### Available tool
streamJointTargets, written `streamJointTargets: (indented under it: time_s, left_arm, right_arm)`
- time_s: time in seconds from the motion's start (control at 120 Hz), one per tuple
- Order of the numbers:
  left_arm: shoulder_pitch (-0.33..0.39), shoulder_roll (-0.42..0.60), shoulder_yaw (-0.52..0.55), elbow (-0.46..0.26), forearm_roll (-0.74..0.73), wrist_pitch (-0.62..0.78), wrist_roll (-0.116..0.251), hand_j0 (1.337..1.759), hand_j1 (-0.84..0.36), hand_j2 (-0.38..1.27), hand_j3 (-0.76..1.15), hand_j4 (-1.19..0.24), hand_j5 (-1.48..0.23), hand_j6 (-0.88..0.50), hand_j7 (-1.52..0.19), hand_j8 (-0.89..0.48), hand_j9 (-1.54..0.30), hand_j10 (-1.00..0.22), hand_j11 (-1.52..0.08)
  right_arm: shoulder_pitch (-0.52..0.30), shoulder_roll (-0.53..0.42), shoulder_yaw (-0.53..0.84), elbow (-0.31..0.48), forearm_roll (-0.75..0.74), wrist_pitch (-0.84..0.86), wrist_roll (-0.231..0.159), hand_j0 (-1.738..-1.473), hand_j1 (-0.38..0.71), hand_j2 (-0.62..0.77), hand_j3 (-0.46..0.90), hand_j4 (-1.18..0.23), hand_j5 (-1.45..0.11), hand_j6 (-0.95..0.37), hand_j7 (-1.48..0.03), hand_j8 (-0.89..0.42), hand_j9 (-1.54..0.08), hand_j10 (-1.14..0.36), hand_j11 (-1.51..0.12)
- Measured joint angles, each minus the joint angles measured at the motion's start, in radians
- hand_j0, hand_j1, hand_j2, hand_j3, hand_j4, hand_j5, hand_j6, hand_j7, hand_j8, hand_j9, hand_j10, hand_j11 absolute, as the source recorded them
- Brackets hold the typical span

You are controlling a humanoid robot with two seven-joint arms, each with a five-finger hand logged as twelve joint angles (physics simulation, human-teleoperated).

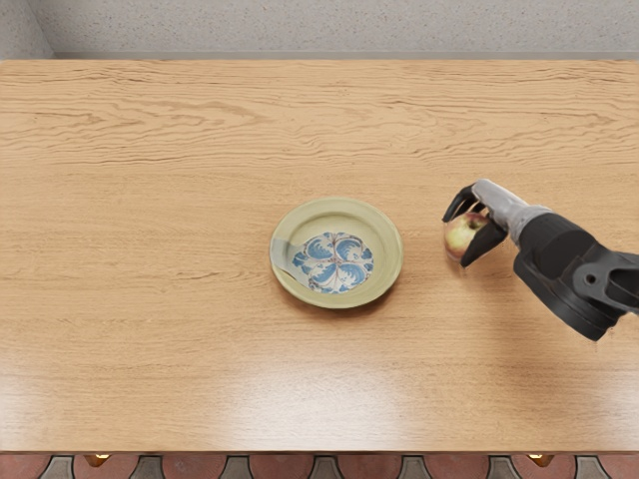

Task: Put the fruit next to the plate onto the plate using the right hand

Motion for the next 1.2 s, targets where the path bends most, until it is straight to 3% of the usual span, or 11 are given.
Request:
streamJointTargets:
  time_s: [0.192,0.25,0.325,0.442,0.483,0.617,0.717,0.758,0.958,1.2]
  left_arm:
    - [-0.001,0.0,0.0,0.0,0.0,0.0,0.0,1.658,0.34,0.0,0.0,-0.01,-0.01,-0.01,-0.01,-0.01,-0.01,-0.01,-0.01]
    - [0.0,0.0,0.0,0.0,0.0,0.0,0.0,1.658,0.34,0.0,0.0,-0.01,-0.01,-0.01,-0.01,-0.01,-0.01,-0.01,-0.01]
    - [0.0,0.0,0.0,0.0,0.0,0.0,0.0,1.658,0.34,0.0,0.0,-0.01,-0.01,-0.01,-0.01,-0.01,-0.01,-0.01,-0.01]
    - [0.0,0.0,0.0,0.0,0.0,0.0,0.0,1.658,0.34,0.0,0.0,-0.01,-0.01,-0.01,-0.01,-0.01,-0.01,-0.01,-0.01]
    - [0.0,0.0,0.0,0.0,0.0,0.0,0.0,1.658,0.34,0.0,0.0,-0.01,-0.01,-0.01,-0.01,-0.01,-0.01,-0.01,-0.01]
    - [-0.001,0.0,0.0,0.0,0.0,0.0,0.0,1.658,0.34,0.0,0.0,-0.01,-0.01,-0.01,-0.01,-0.01,-0.01,-0.01,-0.01]
    - [0.0,0.0,0.0,0.0,0.0,0.0,0.0,1.658,0.34,0.0,0.0,-0.01,-0.01,-0.01,-0.01,-0.01,-0.01,-0.01,-0.01]
    - [0.0,0.0,0.0,0.0,0.0,0.0,0.0,1.658,0.34,0.0,0.0,-0.01,-0.01,-0.01,-0.01,-0.01,-0.01,-0.01,-0.01]
    - [0.0,0.0,0.0,0.0,0.0,0.0,0.0,1.658,0.34,0.0,0.0,-0.01,-0.01,-0.01,-0.01,-0.01,-0.01,-0.01,-0.01]
    - [0.0,0.0,0.0,0.0,0.0,0.0,0.0,1.658,0.34,0.0,0.0,-0.01,-0.01,-0.01,-0.01,-0.01,-0.01,-0.01,-0.01]
  right_arm:
    - [0.09,0.025,0.002,0.002,0.076,0.023,0.0,-1.654,0.25,0.45,0.0,-0.68,-1.04,-0.42,-0.95,-0.23,-1.0,-0.37,-1.0]
    - [0.108,0.039,0.011,0.002,0.091,0.026,0.0,-1.654,0.22,0.38,0.0,-0.68,-1.07,-0.43,-0.97,-0.24,-1.03,-0.37,-1.02]
    - [0.133,0.065,0.036,0.002,0.112,0.041,-0.001,-1.654,0.22,0.42,0.0,-0.69,-1.11,-0.43,-0.99,-0.23,-1.06,-0.37,-1.05]
    - [0.179,0.153,0.066,-0.013,0.15,0.058,-0.001,-1.654,0.24,0.43,0.0,-0.69,-1.17,-0.4,-1.02,-0.17,-1.1,-0.32,-1.1]
    - [0.19,0.201,0.071,-0.034,0.158,0.059,-0.001,-1.656,0.25,0.5,0.0,-0.7,-1.18,-0.41,-1.03,-0.23,-1.12,-0.35,-1.11]
    - [0.201,0.326,0.073,-0.078,0.173,0.064,0.0,-1.657,0.27,0.55,0.0,-0.71,-1.23,-0.39,-1.05,-0.19,-1.19,-0.33,-1.16]
    - [0.199,0.36,0.068,-0.088,0.175,0.063,0.0,-1.657,0.26,0.49,0.0,-0.72,-1.24,-0.4,-1.06,-0.19,-1.19,-0.33,-1.16]
    - [0.195,0.366,0.069,-0.09,0.173,0.061,0.0,-1.658,0.25,0.54,0.0,-0.69,-1.18,-0.42,-1.01,-0.23,-1.14,-0.36,-1.11]
    - [0.156,0.359,0.09,-0.102,0.161,0.042,-0.001,-1.658,0.11,0.18,0.0,-0.45,-0.7,-0.36,-0.63,-0.28,-0.68,-0.33,-0.67]
    - [0.06,0.217,0.232,-0.101,0.16,0.039,-0.002,-1.658,0.01,0.02,0.0,-0.32,-0.45,-0.3,-0.43,-0.27,-0.45,-0.28,-0.44]
